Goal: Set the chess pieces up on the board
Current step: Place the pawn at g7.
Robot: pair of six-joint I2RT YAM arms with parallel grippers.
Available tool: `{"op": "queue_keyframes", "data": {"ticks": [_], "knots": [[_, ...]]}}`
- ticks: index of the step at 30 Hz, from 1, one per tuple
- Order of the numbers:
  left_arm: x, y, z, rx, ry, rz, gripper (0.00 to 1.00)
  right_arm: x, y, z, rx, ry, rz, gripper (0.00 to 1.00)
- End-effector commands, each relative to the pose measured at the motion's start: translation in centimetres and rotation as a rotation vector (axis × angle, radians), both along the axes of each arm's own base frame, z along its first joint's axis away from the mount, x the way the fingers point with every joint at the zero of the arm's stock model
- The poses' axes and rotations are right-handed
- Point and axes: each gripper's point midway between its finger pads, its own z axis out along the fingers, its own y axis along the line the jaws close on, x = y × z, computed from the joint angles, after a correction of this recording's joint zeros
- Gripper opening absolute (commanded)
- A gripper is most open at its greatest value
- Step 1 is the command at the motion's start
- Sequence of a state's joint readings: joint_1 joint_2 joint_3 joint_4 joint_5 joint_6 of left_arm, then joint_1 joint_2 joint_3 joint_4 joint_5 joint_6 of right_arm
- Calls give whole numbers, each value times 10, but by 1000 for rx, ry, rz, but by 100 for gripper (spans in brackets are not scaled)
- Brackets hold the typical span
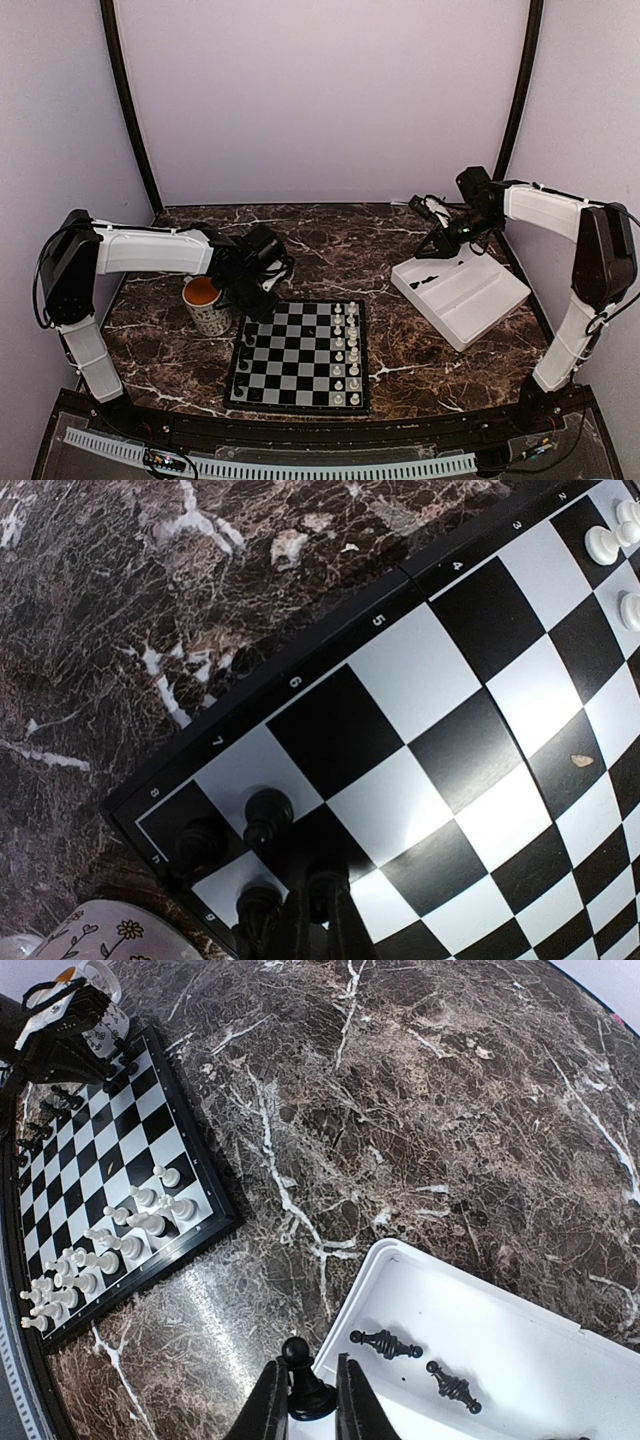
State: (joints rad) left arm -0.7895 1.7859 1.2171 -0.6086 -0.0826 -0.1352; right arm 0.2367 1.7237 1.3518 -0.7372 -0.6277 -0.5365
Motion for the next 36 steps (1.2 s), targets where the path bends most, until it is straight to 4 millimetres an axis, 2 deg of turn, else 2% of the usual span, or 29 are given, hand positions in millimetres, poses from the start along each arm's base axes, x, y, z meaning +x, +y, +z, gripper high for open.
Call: {"op": "queue_keyframes", "data": {"ticks": [1, 12, 26, 32, 36], "knots": [[1, 4, 4, 28, -8, 14, 5, 5, 1, 1, 10, -6, -7, 15], [3, 3, 4, 21, -15, 32, 6, 3, 1, 0, 13, -1, -5, 15], [1, 2, 10, 10, -6, 40, 18, 3, 3, -1, 21, 2, 0, 15], [4, -4, 32, -50, -38, 45, 22, 2, 3, -1, 22, 5, 0, 15], [10, -17, 69, -142, -94, 36, 25, 0, 4, 6, 31, -8, 7, 15]]}}
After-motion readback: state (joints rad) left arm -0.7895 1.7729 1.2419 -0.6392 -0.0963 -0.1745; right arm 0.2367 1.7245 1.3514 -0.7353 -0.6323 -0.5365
